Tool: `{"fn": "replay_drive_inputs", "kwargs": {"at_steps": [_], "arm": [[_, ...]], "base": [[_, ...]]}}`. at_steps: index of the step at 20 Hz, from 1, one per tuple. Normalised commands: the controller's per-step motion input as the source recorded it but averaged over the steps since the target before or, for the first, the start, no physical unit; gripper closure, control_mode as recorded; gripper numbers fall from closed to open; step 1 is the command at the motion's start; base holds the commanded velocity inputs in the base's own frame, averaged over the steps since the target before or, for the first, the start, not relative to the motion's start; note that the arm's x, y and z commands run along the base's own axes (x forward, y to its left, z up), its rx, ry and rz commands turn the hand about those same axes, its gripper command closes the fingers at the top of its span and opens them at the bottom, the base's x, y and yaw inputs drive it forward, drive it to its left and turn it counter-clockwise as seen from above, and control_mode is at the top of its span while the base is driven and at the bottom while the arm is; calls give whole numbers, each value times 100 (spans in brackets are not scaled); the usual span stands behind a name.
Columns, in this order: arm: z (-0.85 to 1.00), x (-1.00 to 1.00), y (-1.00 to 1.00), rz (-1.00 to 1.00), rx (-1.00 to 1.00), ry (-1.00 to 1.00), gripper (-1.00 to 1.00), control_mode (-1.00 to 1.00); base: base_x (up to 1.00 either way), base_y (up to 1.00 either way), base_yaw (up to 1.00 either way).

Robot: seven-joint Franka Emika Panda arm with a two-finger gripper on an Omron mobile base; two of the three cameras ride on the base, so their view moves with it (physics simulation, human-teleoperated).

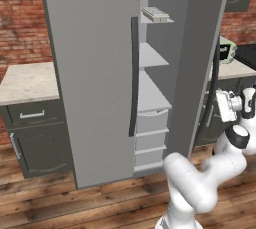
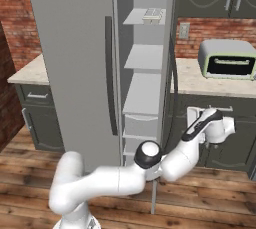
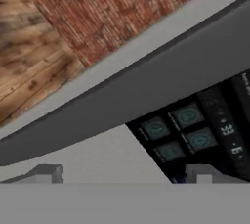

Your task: The ice cube tray has been filled with water. Take the tray and place it in the freezer to make ice. Close the freezer door after placing the tray.

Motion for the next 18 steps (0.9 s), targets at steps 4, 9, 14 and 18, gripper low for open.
{"fn": "replay_drive_inputs", "kwargs": {"at_steps": [4,9,14,18], "arm": [[-60,72,48,2,4,-5,-100,-100],[-62,34,77,11,5,-3,-100,-100],[-71,-5,100,29,1,-7,-100,-100],[-68,-30,100,35,-3,-16,-100,-100]], "base": [[0,0,0],[0,0,0],[0,0,0],[0,0,0]]}}
